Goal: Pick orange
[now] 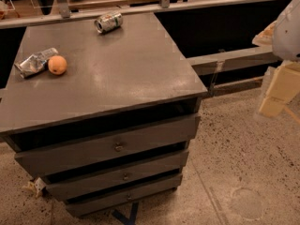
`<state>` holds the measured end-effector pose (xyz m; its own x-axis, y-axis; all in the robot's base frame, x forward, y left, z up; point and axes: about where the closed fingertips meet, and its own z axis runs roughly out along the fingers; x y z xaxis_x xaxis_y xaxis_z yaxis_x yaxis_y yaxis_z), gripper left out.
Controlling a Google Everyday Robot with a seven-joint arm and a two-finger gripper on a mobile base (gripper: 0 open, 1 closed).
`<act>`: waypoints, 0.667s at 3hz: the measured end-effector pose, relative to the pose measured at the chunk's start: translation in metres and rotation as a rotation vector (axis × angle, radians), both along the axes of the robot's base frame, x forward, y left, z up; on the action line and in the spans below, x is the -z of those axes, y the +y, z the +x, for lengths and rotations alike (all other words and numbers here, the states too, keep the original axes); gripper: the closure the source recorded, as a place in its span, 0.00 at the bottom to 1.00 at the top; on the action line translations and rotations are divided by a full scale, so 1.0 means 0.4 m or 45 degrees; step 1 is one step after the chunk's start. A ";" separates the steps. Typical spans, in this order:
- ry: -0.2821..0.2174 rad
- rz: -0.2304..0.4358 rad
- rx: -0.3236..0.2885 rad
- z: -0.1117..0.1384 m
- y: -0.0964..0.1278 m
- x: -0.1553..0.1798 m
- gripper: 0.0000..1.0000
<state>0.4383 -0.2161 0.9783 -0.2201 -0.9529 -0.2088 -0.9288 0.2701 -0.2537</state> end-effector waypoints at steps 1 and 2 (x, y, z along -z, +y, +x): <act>0.000 0.000 0.000 0.000 0.000 0.000 0.00; -0.012 0.089 0.004 0.013 0.024 -0.007 0.00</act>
Offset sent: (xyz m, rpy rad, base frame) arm 0.0307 0.0500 0.0184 0.4081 -0.0339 -0.0157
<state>0.4436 -0.2067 0.9809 -0.2204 -0.9352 -0.2773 -0.9256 0.2902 -0.2431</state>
